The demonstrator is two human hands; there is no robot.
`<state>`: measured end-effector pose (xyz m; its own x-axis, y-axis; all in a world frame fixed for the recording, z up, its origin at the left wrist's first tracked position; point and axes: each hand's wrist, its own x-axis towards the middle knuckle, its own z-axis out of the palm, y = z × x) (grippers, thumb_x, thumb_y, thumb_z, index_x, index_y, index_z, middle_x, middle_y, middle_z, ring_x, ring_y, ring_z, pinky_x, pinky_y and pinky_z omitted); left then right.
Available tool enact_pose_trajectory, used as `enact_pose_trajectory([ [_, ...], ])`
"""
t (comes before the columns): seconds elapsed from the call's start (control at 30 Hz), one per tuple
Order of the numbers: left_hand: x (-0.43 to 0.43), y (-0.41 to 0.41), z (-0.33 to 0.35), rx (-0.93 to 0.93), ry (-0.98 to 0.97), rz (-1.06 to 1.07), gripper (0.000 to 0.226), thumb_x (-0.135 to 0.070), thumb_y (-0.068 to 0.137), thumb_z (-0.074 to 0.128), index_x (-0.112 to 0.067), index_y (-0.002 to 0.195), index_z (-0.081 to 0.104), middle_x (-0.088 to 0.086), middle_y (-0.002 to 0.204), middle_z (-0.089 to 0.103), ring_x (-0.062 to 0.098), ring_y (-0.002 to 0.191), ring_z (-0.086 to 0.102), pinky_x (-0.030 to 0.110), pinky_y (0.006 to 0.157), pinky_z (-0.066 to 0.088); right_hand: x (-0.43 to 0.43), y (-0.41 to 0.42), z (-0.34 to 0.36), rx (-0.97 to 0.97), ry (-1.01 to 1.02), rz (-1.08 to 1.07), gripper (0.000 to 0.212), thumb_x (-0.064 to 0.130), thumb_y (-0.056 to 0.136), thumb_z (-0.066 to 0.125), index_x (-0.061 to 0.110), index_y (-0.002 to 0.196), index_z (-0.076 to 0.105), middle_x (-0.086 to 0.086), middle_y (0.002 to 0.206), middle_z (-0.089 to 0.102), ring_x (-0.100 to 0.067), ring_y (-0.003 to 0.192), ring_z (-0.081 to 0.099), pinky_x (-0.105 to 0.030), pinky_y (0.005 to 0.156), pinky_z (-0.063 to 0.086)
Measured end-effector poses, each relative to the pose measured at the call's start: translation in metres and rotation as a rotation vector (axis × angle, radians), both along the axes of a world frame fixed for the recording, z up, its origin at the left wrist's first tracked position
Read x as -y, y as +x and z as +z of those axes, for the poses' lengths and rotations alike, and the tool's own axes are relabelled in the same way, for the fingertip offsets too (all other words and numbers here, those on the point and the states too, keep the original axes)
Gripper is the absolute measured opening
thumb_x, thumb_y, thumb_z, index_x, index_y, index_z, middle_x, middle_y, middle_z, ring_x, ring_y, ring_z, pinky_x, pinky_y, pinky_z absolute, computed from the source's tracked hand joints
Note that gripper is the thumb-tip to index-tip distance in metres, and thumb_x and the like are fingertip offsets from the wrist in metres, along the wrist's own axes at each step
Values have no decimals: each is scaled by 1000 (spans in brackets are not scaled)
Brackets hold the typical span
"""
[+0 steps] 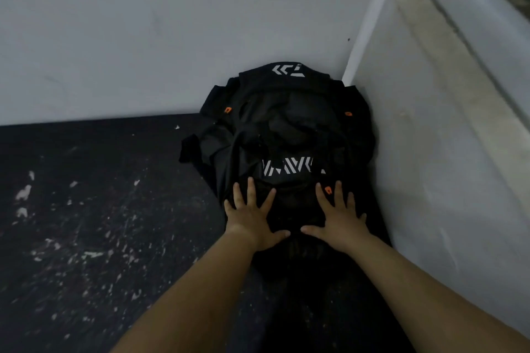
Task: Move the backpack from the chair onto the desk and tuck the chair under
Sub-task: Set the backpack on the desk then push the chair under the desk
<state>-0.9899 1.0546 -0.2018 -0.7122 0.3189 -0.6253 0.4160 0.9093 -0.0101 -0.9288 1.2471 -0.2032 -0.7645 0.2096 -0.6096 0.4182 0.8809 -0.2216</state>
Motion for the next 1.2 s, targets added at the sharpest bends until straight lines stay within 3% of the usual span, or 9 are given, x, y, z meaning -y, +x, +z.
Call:
enact_pose_trajectory([
  [0.17,18,13,26,-17,144,5,93,-79,83,30,-33,155,-8,10,164,-19,39,149,-16,61,120,0,21,9,23,-46,98,29,107,63,81,61,33,152,-13,-10,161,-23,-38,147,-14,-67,115,7],
  [0.37,54,39,81,-157,297,1,88,-71,87,37,-26,156,7,9,166,-2,31,152,-2,53,122,11,50,27,85,-152,106,52,99,55,85,60,30,154,-6,-12,162,-17,-35,148,-12,-58,119,5],
  [0.6,125,78,170,-362,397,8,83,-69,89,36,-27,156,12,7,166,4,29,152,4,51,121,16,122,64,175,-363,85,64,95,54,86,58,30,154,-4,-11,163,-13,-33,148,-10,-55,120,5],
  [1.2,393,332,264,-546,472,-61,66,-50,93,51,-27,151,30,4,165,15,27,152,11,49,122,19,348,339,275,-581,96,83,95,50,86,60,28,154,-3,-11,161,-19,-33,148,-15,-57,118,6],
])
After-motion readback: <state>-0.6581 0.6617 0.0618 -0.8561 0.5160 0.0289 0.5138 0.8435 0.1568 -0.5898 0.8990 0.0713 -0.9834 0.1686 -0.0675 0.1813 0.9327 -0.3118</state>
